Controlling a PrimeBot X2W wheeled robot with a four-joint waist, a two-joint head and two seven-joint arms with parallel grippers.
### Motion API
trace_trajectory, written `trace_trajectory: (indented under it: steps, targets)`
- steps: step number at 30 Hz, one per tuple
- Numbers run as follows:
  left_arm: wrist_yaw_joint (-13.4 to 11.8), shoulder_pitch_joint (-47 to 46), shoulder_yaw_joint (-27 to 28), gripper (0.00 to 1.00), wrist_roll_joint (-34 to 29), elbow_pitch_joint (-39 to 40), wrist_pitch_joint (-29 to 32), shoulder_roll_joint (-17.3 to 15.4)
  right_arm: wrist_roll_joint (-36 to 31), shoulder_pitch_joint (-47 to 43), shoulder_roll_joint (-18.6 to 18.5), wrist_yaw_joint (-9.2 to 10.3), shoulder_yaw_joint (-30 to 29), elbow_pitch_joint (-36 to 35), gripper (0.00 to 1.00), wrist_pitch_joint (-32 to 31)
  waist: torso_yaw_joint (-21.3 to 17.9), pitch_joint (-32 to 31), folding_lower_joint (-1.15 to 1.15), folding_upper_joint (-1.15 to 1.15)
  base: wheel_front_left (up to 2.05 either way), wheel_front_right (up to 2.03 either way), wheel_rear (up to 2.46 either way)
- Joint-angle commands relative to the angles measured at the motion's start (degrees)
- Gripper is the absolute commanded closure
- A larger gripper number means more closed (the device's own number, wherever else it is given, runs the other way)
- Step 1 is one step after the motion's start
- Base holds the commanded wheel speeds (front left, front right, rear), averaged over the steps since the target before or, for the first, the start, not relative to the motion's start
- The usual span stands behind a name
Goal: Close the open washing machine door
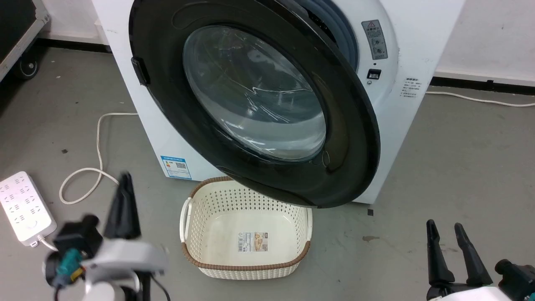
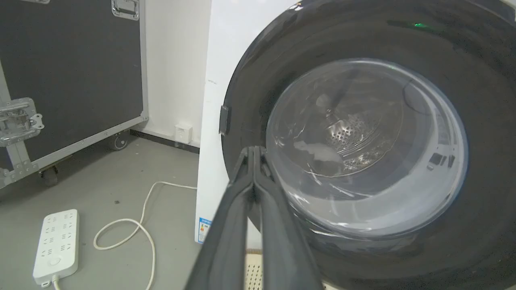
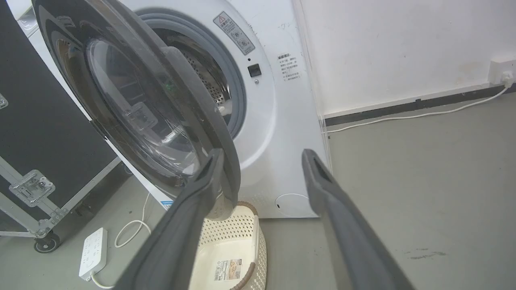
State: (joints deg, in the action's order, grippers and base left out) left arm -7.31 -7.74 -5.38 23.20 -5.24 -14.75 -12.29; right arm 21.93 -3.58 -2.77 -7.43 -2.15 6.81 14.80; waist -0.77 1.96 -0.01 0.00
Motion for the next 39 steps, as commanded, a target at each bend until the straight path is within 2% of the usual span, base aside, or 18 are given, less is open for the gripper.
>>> trace_trajectory:
  steps: [1, 2, 3, 4, 15, 16, 17, 18, 21, 24, 27, 30, 39]
  targets:
    - [0.4, 0.98, -0.44, 1.0, -0.36, -0.57, -0.13, 0.11, 0.4, -0.6, -0.1, -0.06, 0.07, 0.01, 0.0, 0.19, -0.06, 0.0, 0.01, 0.0, 0.0, 0.0, 0.0]
    - [0.69, 1.67, -0.88, 1.0, -0.16, -1.31, 0.18, 0.26, 0.44, -0.67, -0.1, -0.06, 0.14, 0.05, 0.0, 0.19, -0.14, -0.04, 0.01, 0.0, 0.0, 0.0, 0.0]
    - [1.13, 2.24, -1.42, 0.61, 0.1, -2.08, 0.83, 0.35, 0.47, -0.75, -0.1, -0.06, 0.21, 0.09, 0.0, 0.19, -0.19, -0.07, 0.01, 0.0, 0.0, 0.0, 0.0]
    - [1.47, 2.59, -1.88, 0.0, 0.25, -2.69, 1.3, 0.39, 0.52, -0.83, -0.1, -0.06, 0.26, 0.1, 0.0, 0.19, -0.22, -0.05, 0.01, 0.0, 0.0, 0.0, 0.0]
    - [0.85, 3.66, -2.46, 0.0, -0.62, -3.79, 0.58, 0.78, -1.85, -1.0, -0.1, -0.06, -0.34, 0.5, 0.0, 0.19, -0.28, -0.34, 0.01, 0.0, 0.0, 0.0, 0.0]
    - [0.77, 3.62, -2.54, 0.0, -0.97, -3.51, 0.48, 0.71, -2.45, -0.9, -0.1, -0.06, -0.64, 0.57, 0.18, 0.19, -0.22, -0.3, 0.01, 0.0, 0.0, 0.0, 0.0]
    - [0.67, 3.58, -2.64, 0.0, -1.33, -3.25, 0.39, 0.65, -3.1, -0.71, -0.1, -0.06, -0.88, 0.5, 0.82, 0.19, -0.16, -0.25, 0.01, 0.0, 0.0, 0.0, 0.0]
    - [0.59, 3.54, -2.74, 0.0, -1.66, -3.03, 0.33, 0.59, -3.64, -0.49, -0.1, -0.06, -0.96, 0.51, 1.0, 0.19, -0.09, -0.13, 0.01, 0.0, 0.0, 0.0, 0.0]
    - [0.3, 3.33, -3.13, 0.0, -2.86, -2.24, 0.19, 0.18, -6.4, 1.56, -0.1, -0.06, -0.74, -0.49, 1.0, 0.19, 0.02, 0.5, 0.01, 0.0, 0.0, 0.0, 0.0]
    - [0.01, 3.17, -3.53, 0.0, -3.98, -1.44, 0.11, -0.31, -8.43, 5.33, -0.1, -0.06, 2.87, -1.07, 1.0, -0.75, 0.11, 1.39, 0.01, 0.0, 0.0, 0.0, 0.0]
    - [0.16, 2.66, -4.47, 0.0, -4.94, -1.24, 0.09, -0.62, -9.63, 9.91, -0.1, -0.06, 8.46, 0.62, 1.0, -5.11, 0.78, 2.49, 0.01, 0.0, 0.0, 0.0, 0.0]
    - [0.51, 1.6, -5.77, 0.0, -5.81, -1.26, 0.07, -0.5, -10.29, 14.41, -0.1, -0.06, 10.79, 4.31, 1.0, -8.99, 1.98, 3.83, 0.01, 0.0, 0.0, 0.0, 0.0]
    - [1.97, -1.91, -7.81, 0.0, -6.32, -2.56, -0.09, 0.76, -11.83, 23.63, -0.1, -0.06, 6.69, 13.44, 1.0, -8.09, 6.0, 8.2, 0.01, 0.0, 0.0, 0.0, 0.0]
